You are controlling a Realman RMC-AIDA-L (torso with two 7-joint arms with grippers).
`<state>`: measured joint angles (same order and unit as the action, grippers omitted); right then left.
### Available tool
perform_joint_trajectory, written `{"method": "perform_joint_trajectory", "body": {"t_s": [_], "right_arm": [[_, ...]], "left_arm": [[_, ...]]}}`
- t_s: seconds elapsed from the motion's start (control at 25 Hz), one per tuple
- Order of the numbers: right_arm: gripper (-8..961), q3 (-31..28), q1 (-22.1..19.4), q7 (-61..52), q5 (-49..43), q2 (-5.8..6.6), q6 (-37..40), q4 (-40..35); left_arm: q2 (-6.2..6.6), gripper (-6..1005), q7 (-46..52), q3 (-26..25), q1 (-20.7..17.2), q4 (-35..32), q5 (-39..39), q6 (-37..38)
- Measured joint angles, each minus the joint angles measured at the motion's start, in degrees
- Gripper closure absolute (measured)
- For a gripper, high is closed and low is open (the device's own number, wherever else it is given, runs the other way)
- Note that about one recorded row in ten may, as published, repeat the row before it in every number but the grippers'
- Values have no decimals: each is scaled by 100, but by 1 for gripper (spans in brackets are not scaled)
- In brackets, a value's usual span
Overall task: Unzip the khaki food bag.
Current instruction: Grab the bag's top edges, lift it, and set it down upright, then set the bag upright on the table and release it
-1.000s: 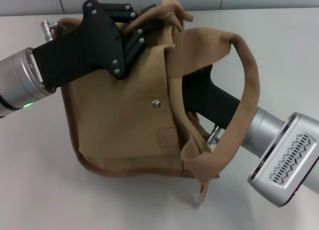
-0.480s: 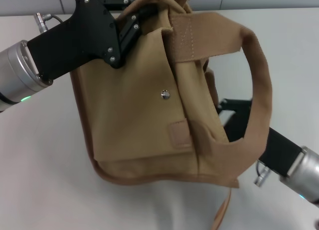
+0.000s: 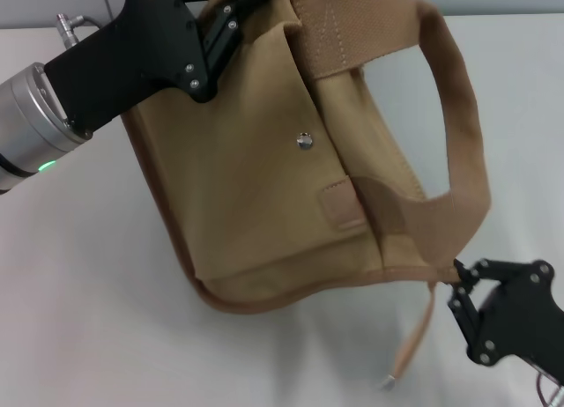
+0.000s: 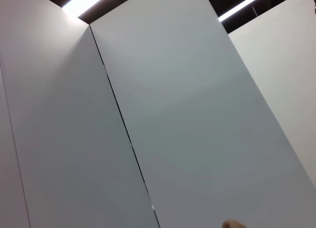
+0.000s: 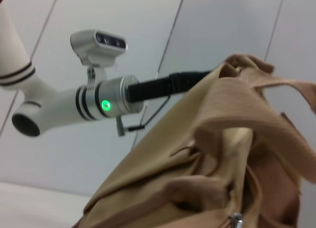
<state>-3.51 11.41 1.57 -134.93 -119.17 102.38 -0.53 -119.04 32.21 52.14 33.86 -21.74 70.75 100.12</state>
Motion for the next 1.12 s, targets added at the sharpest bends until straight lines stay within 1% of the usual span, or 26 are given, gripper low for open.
{"method": "perform_joint_trajectory", "body": {"t_s": [0.08,0.2,0.32,0.44,0.56,0.64,0.76,0.88,0.96,1.12], "right_arm": [[843,-3,-104,-64,-1,0,41,-63],[830,-94,-231,-178,70,-3,305,-79],[816,-501,-339,-515,360,-20,570,-53],[803,-831,-377,-749,501,-24,519,-138],[789,-944,-326,-986,509,-17,344,-380],[707,-986,-269,-1094,510,-20,212,-492],[584,-1038,-117,-1294,518,-17,-193,-522],[448,-1106,115,-1370,523,-16,-664,-556],[358,-1102,346,-1391,514,-15,-994,-621],[282,-1076,728,-1462,378,-12,-1254,-656]], "left_arm": [[1,939,-4,0,0,2,0,-11],[3,938,-13,-2,-1,3,-1,-20],[0,938,-2,-2,-13,3,-1,-20],[-3,938,4,-4,-29,7,-2,-17],[-5,937,13,-10,-46,12,-10,-9],[-7,937,17,-19,-52,15,-16,0],[-10,937,20,-22,-54,26,-41,6],[-14,936,15,-7,-37,91,-76,17],[-13,936,19,-3,-34,91,-77,20],[-10,935,25,4,-32,91,-78,32]]}}
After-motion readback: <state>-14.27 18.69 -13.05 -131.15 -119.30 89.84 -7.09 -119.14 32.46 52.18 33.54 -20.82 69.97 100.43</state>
